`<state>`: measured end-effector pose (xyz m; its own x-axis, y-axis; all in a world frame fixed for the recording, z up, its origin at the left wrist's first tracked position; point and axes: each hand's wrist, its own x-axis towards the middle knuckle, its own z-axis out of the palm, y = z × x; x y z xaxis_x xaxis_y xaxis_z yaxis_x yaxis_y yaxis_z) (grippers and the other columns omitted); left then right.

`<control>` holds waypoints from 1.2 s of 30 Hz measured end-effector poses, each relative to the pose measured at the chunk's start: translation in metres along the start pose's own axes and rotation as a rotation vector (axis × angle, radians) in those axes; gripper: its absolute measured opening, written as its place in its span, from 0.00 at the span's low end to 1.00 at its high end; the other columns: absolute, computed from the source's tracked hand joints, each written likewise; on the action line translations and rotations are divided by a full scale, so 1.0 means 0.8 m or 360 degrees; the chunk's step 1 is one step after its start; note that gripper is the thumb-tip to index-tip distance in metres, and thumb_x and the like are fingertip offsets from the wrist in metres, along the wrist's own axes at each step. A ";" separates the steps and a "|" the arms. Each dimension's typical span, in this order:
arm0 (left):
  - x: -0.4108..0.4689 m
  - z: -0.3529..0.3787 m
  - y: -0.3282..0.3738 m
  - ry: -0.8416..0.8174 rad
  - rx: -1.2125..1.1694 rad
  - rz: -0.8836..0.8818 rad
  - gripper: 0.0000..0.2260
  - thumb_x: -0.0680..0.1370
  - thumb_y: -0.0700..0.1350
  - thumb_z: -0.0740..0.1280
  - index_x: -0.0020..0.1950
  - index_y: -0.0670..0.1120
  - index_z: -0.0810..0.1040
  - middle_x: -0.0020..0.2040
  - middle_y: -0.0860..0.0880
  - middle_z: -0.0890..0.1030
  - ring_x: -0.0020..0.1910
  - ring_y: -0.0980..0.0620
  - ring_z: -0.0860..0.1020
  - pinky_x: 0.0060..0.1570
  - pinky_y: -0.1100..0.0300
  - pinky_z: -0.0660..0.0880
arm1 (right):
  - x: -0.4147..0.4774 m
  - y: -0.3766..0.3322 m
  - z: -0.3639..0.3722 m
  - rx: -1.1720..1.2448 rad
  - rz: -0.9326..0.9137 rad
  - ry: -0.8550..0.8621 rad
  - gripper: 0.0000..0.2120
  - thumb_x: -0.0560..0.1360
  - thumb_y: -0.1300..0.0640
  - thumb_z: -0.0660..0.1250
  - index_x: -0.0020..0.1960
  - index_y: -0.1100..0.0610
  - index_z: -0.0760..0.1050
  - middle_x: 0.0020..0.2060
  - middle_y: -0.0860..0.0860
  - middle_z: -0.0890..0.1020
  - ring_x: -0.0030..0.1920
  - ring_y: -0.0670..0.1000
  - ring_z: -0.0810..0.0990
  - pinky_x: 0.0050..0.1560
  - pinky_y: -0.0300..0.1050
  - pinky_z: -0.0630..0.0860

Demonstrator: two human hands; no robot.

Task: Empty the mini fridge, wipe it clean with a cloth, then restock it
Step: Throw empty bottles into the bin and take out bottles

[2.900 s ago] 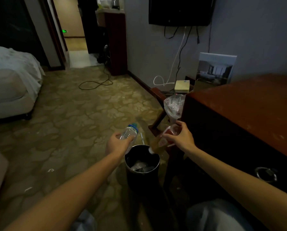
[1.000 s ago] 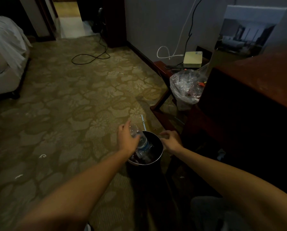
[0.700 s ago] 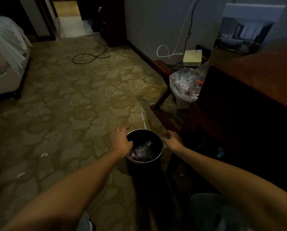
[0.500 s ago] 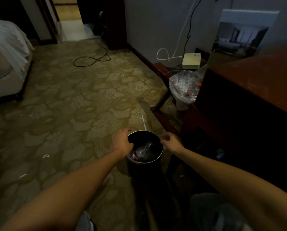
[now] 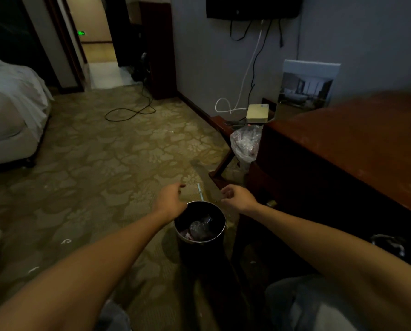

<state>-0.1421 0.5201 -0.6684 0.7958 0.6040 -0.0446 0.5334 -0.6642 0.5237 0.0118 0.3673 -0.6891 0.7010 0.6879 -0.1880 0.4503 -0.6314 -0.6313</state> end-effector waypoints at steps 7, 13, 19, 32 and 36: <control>-0.050 -0.052 0.037 -0.0257 0.0255 -0.0016 0.25 0.71 0.44 0.76 0.67 0.45 0.74 0.60 0.45 0.79 0.57 0.48 0.78 0.51 0.60 0.73 | -0.067 -0.038 -0.061 -0.0360 -0.0167 -0.0158 0.16 0.75 0.57 0.69 0.62 0.56 0.76 0.55 0.52 0.80 0.55 0.52 0.79 0.50 0.44 0.75; -0.103 -0.104 0.074 -0.0419 0.0427 0.0039 0.27 0.71 0.45 0.76 0.68 0.46 0.74 0.63 0.45 0.79 0.61 0.48 0.77 0.56 0.60 0.72 | -0.134 -0.081 -0.102 -0.0766 -0.0150 -0.0610 0.19 0.76 0.58 0.68 0.67 0.59 0.74 0.58 0.53 0.80 0.55 0.51 0.78 0.45 0.38 0.71; -0.165 -0.162 0.111 -0.0519 0.0445 0.0072 0.25 0.71 0.42 0.76 0.67 0.44 0.75 0.59 0.44 0.79 0.58 0.48 0.78 0.58 0.57 0.73 | -0.211 -0.120 -0.141 -0.0906 -0.0002 -0.0914 0.20 0.79 0.56 0.65 0.70 0.56 0.69 0.61 0.54 0.78 0.60 0.52 0.78 0.42 0.38 0.71; -0.188 -0.218 0.187 -0.0416 0.0397 0.0297 0.24 0.70 0.43 0.77 0.65 0.46 0.76 0.59 0.44 0.80 0.56 0.46 0.79 0.60 0.50 0.76 | -0.300 -0.152 -0.242 -0.0783 -0.0260 -0.0371 0.16 0.76 0.61 0.69 0.64 0.57 0.76 0.54 0.53 0.82 0.57 0.52 0.80 0.63 0.50 0.74; -0.179 -0.212 0.203 -0.0441 0.0371 0.0417 0.24 0.71 0.42 0.76 0.66 0.45 0.75 0.61 0.44 0.78 0.59 0.45 0.78 0.59 0.49 0.76 | -0.317 -0.138 -0.258 -0.0746 -0.0174 -0.0303 0.15 0.77 0.60 0.68 0.63 0.55 0.76 0.55 0.53 0.82 0.57 0.51 0.80 0.61 0.47 0.73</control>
<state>-0.2177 0.4005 -0.4329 0.9425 0.2824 -0.1786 0.3287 -0.8798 0.3434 -0.1015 0.1887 -0.4170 0.5427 0.7843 -0.3006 0.7452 -0.6147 -0.2584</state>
